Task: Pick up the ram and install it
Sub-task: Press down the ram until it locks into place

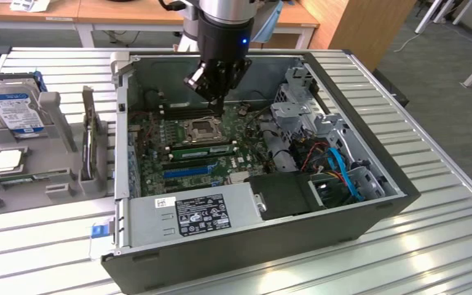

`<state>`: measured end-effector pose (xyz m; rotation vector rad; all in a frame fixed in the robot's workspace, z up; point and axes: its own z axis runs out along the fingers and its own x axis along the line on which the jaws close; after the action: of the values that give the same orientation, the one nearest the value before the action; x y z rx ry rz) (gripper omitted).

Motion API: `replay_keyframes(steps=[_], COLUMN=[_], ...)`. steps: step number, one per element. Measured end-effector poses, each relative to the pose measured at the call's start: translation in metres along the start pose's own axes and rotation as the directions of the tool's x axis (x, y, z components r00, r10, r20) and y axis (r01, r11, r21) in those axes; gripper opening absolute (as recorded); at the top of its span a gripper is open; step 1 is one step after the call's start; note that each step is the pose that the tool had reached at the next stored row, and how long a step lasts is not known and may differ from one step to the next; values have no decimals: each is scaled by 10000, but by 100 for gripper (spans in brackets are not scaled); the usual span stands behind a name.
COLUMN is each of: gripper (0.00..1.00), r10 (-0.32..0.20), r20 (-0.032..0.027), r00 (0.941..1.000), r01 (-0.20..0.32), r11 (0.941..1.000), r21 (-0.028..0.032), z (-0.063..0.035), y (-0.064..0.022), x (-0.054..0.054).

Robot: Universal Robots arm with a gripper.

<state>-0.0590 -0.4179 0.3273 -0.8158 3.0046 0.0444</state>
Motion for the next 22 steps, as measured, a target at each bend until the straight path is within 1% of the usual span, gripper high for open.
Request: replay_keyframes(steps=[6, 12, 20, 22], gripper=[10, 10, 10, 10], r10=[644, 1234, 1289, 1311], r20=[14, 28, 26, 2], r00=[9979, 9923, 9917, 9914], r01=[-644, -1235, -1289, -1311], r11=[9979, 9923, 9916, 9914], r21=[21, 40, 41, 31], z=[2, 4, 4, 5], y=[0, 0, 0, -3], x=[0, 0, 0, -6])
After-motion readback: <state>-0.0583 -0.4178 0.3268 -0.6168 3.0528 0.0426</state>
